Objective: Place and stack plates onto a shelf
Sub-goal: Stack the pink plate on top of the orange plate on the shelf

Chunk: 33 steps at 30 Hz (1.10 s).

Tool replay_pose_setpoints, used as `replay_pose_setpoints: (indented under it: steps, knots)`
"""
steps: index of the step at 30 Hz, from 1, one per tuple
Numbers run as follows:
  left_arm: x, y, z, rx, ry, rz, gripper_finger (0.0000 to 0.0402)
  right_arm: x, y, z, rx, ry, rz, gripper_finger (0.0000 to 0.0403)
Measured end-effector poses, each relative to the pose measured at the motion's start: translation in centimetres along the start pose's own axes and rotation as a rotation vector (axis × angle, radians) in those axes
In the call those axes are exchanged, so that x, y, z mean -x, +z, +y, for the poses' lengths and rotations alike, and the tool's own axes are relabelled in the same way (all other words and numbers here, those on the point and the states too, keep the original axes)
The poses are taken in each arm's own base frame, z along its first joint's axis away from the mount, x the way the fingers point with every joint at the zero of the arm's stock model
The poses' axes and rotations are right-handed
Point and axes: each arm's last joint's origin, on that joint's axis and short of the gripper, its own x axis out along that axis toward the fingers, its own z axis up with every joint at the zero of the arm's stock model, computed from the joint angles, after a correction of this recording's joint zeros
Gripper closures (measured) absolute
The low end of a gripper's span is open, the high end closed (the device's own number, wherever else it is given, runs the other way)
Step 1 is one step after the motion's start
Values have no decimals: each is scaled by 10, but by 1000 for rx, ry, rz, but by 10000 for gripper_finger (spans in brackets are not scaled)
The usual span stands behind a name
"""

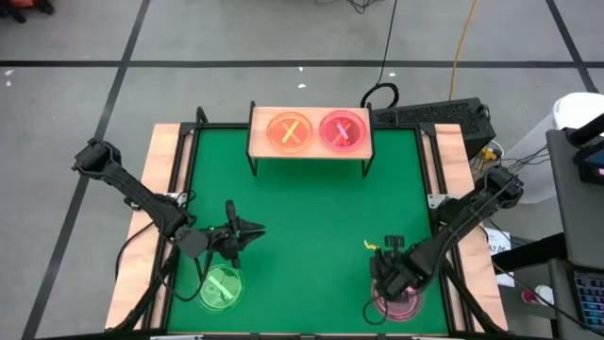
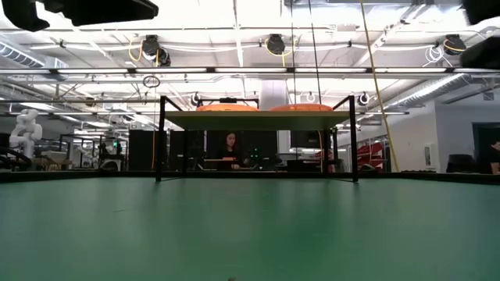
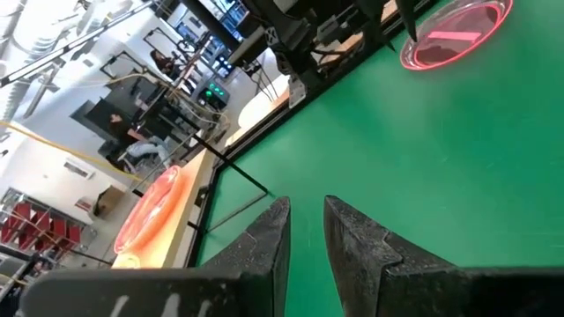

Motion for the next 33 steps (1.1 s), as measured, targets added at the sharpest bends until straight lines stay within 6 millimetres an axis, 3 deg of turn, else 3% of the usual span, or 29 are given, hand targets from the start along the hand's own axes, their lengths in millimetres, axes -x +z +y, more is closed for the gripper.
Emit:
replay_pose_setpoints:
  steps: [9, 14, 21, 28, 33]
  knots:
    - [-3, -2, 3, 48, 8, 9, 323, -21, -12, -50, -139, 309, -24, 282]
    - [-3, -2, 3, 49, 8, 9, 323, -38, -32, -69, -201, 348, -37, 282]
    - [-3, -2, 3, 74, 7, 9, 323, -61, -45, -73, -268, 488, -56, 282]
    - [-5, -3, 5, 139, 17, 17, 323, -69, -49, -73, -279, 509, -74, 286]
    - [-7, -4, 6, 165, 26, 24, 323, -71, -50, -74, -278, 489, -83, 326]
